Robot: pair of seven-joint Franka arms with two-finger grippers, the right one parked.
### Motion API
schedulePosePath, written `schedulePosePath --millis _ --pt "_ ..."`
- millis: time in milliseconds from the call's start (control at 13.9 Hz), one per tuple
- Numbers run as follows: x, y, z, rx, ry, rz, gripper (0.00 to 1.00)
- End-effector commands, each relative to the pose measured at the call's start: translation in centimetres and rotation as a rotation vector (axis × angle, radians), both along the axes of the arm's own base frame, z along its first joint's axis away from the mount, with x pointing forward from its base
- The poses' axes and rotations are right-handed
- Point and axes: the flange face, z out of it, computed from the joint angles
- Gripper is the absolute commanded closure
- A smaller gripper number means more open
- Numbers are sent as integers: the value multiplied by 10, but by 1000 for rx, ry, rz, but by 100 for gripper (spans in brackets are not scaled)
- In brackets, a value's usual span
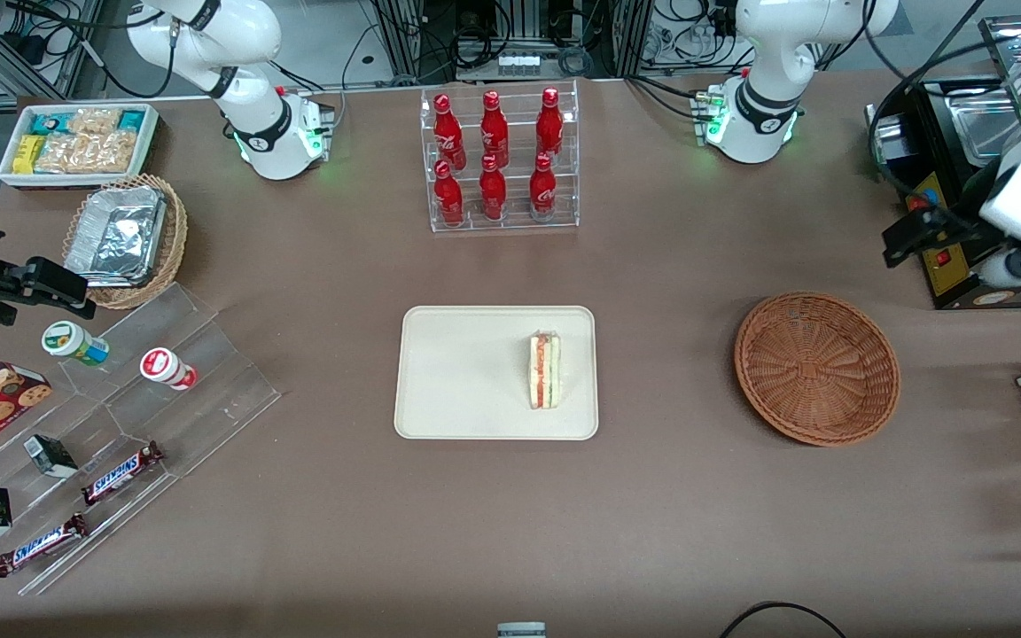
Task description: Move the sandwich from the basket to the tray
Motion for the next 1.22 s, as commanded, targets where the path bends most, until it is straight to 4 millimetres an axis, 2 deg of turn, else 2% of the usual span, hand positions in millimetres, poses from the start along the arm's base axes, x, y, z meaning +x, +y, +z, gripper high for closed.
schedulePosePath --millis 0,360,864,1152 --pt "-9 -5 7 -12 14 -22 0" --pt "-8 1 -7 -61 33 -4 0" --pt "-13 -3 -2 -37 36 -16 0" --pt "-18 -12 -1 -16 39 -30 0"
